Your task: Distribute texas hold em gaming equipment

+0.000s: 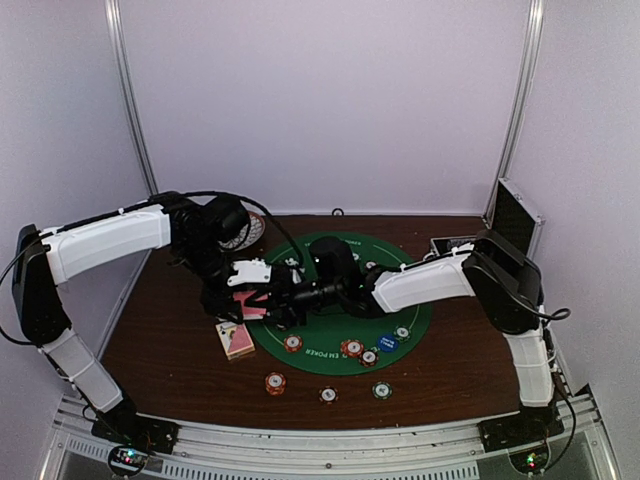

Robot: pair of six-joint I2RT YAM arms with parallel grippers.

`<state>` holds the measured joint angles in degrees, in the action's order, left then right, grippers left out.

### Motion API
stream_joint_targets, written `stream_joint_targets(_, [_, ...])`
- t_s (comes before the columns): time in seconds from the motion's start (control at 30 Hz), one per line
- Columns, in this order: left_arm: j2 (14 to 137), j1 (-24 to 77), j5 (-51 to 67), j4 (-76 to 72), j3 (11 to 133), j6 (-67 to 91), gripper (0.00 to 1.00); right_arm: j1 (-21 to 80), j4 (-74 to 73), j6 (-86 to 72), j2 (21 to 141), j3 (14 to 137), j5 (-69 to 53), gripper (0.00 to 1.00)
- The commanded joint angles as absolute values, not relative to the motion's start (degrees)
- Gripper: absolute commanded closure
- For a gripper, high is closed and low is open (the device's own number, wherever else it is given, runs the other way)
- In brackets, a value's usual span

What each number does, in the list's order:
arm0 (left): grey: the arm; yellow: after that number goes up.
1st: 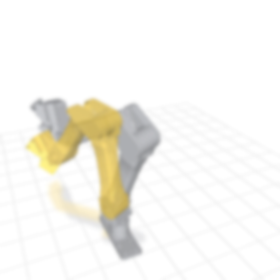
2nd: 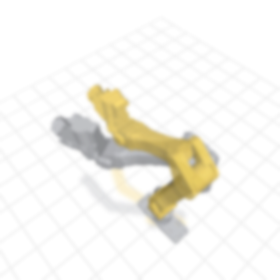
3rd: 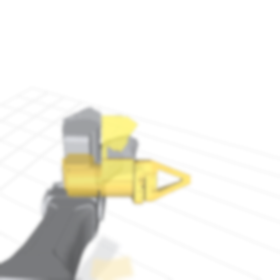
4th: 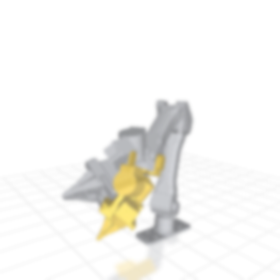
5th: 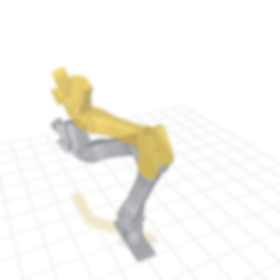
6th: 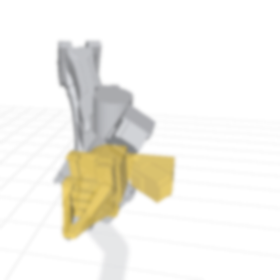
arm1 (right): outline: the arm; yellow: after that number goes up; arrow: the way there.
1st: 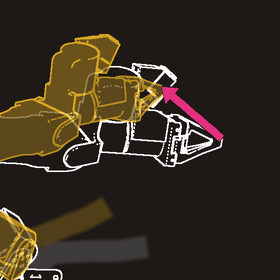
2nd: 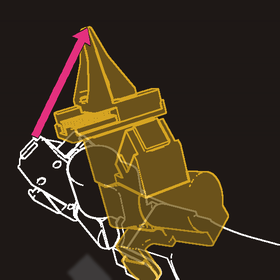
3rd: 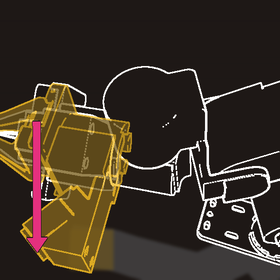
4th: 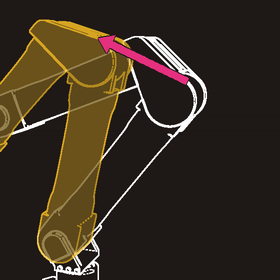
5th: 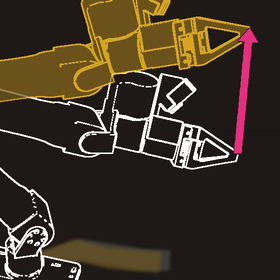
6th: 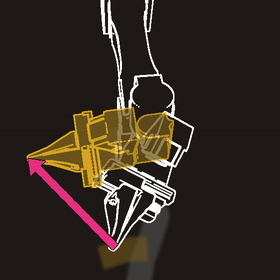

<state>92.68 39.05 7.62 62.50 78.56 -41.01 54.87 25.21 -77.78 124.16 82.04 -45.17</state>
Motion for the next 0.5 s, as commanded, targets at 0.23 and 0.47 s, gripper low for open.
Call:
stream_joint_targets(0.23, [91.93, 38.76, 3.92, 64.00, 78.33, -40.82, 0.94, 54.53, 27.01, -77.29, 118.92, 80.95, -45.62, 0.57])
stream_joint_targets(0.47, [91.78, 38.76, 3.60, 63.99, 77.96, -40.65, 0.94, 54.40, 27.39, -77.12, 117.04, 80.11, -45.75, 0.57])
